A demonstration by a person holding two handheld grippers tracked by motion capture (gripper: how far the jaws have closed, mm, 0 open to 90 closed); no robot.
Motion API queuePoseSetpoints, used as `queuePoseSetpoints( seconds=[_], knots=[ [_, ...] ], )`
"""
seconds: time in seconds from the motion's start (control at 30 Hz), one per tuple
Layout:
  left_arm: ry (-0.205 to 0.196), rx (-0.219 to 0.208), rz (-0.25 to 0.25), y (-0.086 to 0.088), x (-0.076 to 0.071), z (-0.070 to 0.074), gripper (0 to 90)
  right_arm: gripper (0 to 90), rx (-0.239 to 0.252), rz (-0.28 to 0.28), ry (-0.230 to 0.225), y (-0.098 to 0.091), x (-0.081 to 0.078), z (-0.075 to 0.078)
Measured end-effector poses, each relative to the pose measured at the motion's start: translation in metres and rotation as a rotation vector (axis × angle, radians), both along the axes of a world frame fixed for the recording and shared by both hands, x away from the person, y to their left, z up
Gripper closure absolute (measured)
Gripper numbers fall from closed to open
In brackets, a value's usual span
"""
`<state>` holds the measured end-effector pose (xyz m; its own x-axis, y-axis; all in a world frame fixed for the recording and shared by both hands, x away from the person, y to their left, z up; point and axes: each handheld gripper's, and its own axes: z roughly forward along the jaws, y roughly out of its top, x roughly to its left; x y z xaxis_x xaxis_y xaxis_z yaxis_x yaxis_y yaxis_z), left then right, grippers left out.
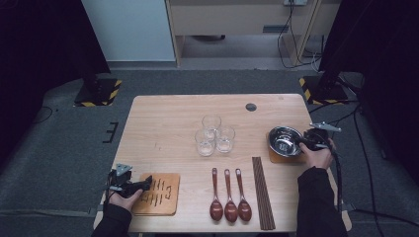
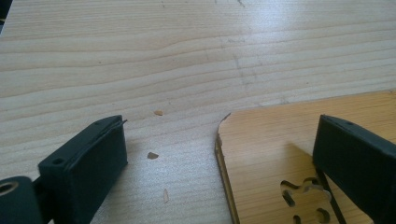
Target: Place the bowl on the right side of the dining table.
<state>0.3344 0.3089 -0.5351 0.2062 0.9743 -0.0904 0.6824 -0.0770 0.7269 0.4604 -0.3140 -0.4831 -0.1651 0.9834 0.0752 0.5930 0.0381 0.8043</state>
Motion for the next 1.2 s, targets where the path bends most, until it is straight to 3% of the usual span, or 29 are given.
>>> queuePoseSetpoints(
  seconds=[0.2,0.5,0.67,0.8,1.1,1.2],
  knots=[
    [-0.007,-0.005,0.013,0.001,-0.001,0.0,5.4,40.2,-0.025,0.026,-0.02,0.004,-0.004,0.005],
    [-0.025,-0.032,0.003,0.004,-0.004,0.005,14.7,35.1,-0.004,0.059,-0.052,0.007,-0.012,0.015],
    [-0.078,-0.052,-0.021,0.007,-0.009,0.015,19.9,34.4,0.007,0.081,-0.072,0.007,-0.016,0.02],
    [-0.122,-0.057,-0.058,0.005,-0.012,0.022,23.6,34.9,0.012,0.132,-0.074,0.008,-0.018,0.022],
    [-0.151,-0.076,-0.136,-0.008,-0.014,0.031,25.8,35.7,0.007,0.214,-0.089,0.015,-0.024,0.025],
    [-0.154,-0.078,-0.157,-0.012,-0.015,0.033,26.0,35.7,-0.018,0.245,-0.082,0.02,-0.026,0.027]
  ],
)
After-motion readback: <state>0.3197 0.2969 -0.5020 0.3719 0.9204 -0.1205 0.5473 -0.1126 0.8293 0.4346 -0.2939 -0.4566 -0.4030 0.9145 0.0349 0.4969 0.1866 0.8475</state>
